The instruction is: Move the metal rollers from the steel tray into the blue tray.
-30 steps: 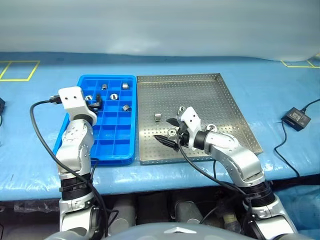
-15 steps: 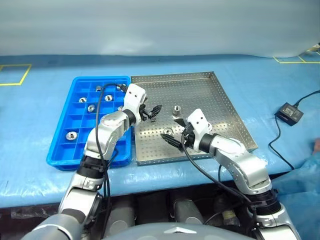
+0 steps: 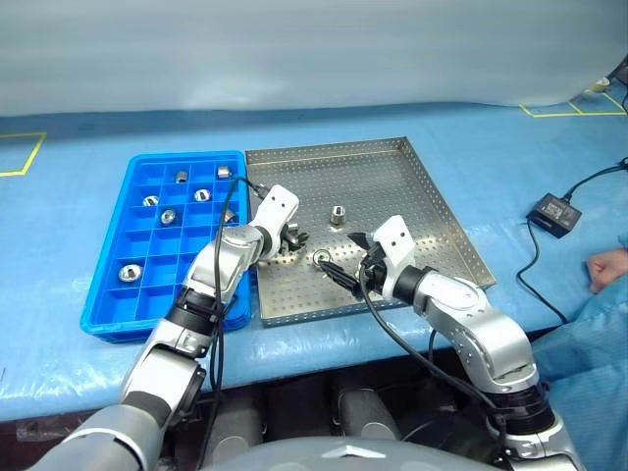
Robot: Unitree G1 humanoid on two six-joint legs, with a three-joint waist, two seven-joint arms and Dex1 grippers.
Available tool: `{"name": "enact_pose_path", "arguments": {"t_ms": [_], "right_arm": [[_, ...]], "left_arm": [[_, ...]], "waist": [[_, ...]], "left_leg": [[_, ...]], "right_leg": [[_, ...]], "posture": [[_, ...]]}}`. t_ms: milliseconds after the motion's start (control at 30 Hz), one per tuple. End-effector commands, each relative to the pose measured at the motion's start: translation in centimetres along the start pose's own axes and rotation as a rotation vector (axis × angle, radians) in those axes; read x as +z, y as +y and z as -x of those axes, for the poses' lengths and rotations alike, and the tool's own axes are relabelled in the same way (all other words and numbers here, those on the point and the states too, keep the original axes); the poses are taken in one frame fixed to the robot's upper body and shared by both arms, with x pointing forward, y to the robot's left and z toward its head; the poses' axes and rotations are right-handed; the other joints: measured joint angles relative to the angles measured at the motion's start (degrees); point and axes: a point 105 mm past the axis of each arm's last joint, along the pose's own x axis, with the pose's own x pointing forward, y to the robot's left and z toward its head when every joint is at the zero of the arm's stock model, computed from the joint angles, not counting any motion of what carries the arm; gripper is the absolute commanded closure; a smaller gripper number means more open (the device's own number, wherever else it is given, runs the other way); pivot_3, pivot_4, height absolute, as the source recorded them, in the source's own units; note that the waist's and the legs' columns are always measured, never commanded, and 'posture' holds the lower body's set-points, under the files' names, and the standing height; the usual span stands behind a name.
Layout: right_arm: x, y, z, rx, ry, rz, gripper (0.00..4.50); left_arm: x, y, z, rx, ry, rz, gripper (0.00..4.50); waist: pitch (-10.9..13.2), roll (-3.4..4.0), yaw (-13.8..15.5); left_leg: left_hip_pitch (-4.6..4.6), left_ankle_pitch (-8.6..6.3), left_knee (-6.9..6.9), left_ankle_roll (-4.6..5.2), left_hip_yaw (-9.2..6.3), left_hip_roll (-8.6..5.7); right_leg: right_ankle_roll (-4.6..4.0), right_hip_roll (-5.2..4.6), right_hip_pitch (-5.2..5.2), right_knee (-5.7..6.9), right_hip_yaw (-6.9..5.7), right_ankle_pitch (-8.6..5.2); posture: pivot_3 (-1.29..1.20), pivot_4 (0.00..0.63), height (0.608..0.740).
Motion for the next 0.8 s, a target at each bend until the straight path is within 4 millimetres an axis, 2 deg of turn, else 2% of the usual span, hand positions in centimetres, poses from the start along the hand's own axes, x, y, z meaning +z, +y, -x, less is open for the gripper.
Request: {"name": "enact_pose_path", "arguments": {"t_ms": [33,67,200,300,400,500,633,800], "right_arm": [[1.4,0.2,0.1,0.003,-0.055,0.021,0.00],[1.4,0.1,0.1,0.003,-0.056,0.021,0.00],[1.4,0.2,-0.1,0.007,-0.055,0.021,0.00],[1.3,0.3,-0.2,0.012,-0.049,0.019,0.00],[0.9,0.4,-0.4,0.021,-0.034,0.011,0.00],[0.5,0.5,-0.4,0.027,-0.021,0.005,0.00],[0.3,0.8,-0.5,0.076,-0.024,-0.030,0.00],[1.8,2.3,-0.6,0.197,-0.088,-0.064,0.00]], "left_arm": [[0.4,1.0,0.2,0.052,0.006,-0.003,1.05],[0.4,1.1,0.2,0.057,0.006,0.004,1.25],[1.0,0.4,0.2,0.019,-0.035,0.031,2.55],[1.3,-0.3,0.3,-0.015,-0.062,0.051,2.55],[1.5,-0.1,0.4,-0.008,-0.088,0.081,2.55],[2.6,-0.3,1.1,-0.051,-0.170,0.150,2.55],[5.6,0.3,4.0,-0.127,-0.357,0.316,2.55],[5.1,3.5,8.2,0.030,-0.378,0.289,2.55]], "waist": [[0.0,0.00,-0.1],[0.0,0.00,-0.1],[0.0,0.00,-0.1],[0.0,0.00,0.0],[0.0,0.00,0.0],[0.0,0.00,0.0],[0.0,0.00,0.0],[0.0,0.02,-0.2]], "left_leg": [[0.00,0.00,0.00,0.00,0.00,0.00],[0.00,0.00,-0.01,0.00,0.00,0.00],[0.01,0.00,-0.01,0.00,0.00,0.01],[-0.01,0.00,-0.01,0.00,0.00,0.02],[-0.02,0.00,-0.01,0.00,0.00,0.02],[-0.01,0.00,-0.01,0.00,0.00,0.02],[-0.05,0.00,0.01,0.00,0.01,0.26],[0.06,0.00,-0.04,0.00,0.03,0.31]], "right_leg": [[0.00,0.00,0.01,0.00,0.00,0.00],[-0.01,0.00,0.00,0.00,0.01,0.00],[0.00,0.00,0.00,0.02,0.00,0.01],[-0.01,-0.03,-0.01,0.01,0.00,0.01],[-0.08,-0.04,-0.01,0.00,0.02,0.06],[-0.08,-0.04,-0.01,0.01,0.01,0.07],[-0.12,-0.04,-0.03,0.00,0.01,0.10],[-0.11,0.02,0.01,0.02,0.03,0.12]], "posture": [[-0.15,0.150,0.740],[-0.15,0.150,0.740],[-0.14,0.150,0.740],[-0.14,0.150,0.740],[-0.15,0.150,0.740],[-0.15,0.150,0.740],[-0.15,0.150,0.740],[-0.10,0.150,0.740]]}}
